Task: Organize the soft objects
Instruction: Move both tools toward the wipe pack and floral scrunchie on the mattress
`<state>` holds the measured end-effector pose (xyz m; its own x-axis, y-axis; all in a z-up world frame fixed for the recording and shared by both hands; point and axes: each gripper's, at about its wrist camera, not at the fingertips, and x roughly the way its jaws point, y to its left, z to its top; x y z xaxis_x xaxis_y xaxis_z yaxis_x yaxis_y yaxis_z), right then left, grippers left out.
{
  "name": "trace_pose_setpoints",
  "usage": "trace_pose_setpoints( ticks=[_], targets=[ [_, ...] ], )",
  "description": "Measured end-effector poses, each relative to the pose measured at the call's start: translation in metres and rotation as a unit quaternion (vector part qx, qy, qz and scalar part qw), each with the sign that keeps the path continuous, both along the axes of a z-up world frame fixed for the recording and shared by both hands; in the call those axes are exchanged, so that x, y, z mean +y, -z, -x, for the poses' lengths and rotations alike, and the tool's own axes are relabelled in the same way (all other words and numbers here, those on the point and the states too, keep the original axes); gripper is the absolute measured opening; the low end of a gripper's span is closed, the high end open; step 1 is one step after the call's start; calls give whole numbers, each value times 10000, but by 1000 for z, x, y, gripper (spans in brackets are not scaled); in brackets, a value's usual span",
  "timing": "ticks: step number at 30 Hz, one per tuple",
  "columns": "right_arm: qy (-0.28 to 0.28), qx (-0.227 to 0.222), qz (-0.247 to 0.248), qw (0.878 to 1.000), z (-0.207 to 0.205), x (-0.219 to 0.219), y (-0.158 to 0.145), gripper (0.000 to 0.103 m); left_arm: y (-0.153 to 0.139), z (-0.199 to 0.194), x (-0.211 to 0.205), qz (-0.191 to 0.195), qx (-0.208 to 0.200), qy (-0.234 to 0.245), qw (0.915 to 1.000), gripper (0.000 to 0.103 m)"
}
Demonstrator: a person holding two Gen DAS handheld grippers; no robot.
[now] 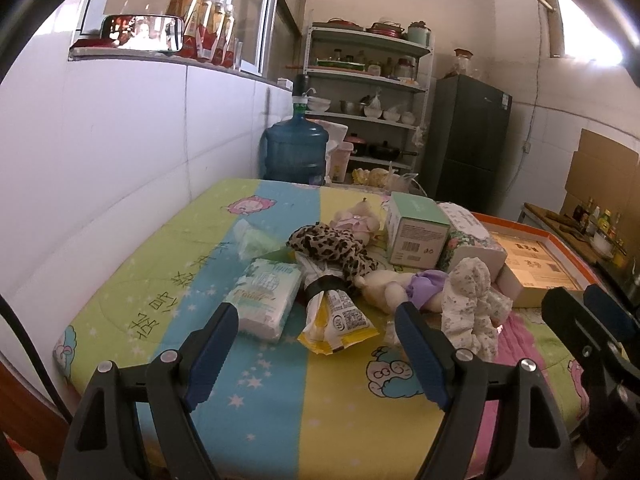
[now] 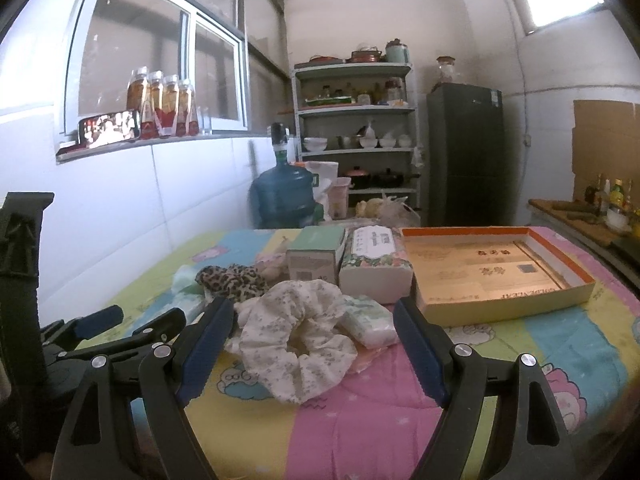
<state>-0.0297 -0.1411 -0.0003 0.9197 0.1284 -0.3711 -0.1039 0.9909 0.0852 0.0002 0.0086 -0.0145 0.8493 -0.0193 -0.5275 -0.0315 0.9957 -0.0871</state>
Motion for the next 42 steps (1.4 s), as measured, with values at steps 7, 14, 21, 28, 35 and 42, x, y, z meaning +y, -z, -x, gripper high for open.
trace_pose_setpoints(
  ticks=[7, 14, 21, 28, 35, 42],
  targets=[
    [-33, 32, -7, 10000, -2, 1, 1, 83, 0, -1, 4, 31, 22, -24, 10000, 81],
    [-94, 55, -33, 9999, -3, 5, 1, 84, 0, -1, 7, 48, 36, -40, 10000, 81],
    [-150, 79, 19, 9999, -4, 9, 1, 83, 2, 0, 12, 92, 50, -56, 9999, 81],
    [-220, 135, 63, 9996, -6, 16, 2, 83, 4, -1, 19, 151, 83, -90, 9998, 81],
    [-285, 203, 99, 9993, -10, 23, 4, 83, 7, -5, 29, 211, 132, -135, 9996, 81],
    [-294, 304, 194, 9989, -15, 31, 7, 83, 14, -12, 39, 317, 200, -189, 9991, 81]
  ],
)
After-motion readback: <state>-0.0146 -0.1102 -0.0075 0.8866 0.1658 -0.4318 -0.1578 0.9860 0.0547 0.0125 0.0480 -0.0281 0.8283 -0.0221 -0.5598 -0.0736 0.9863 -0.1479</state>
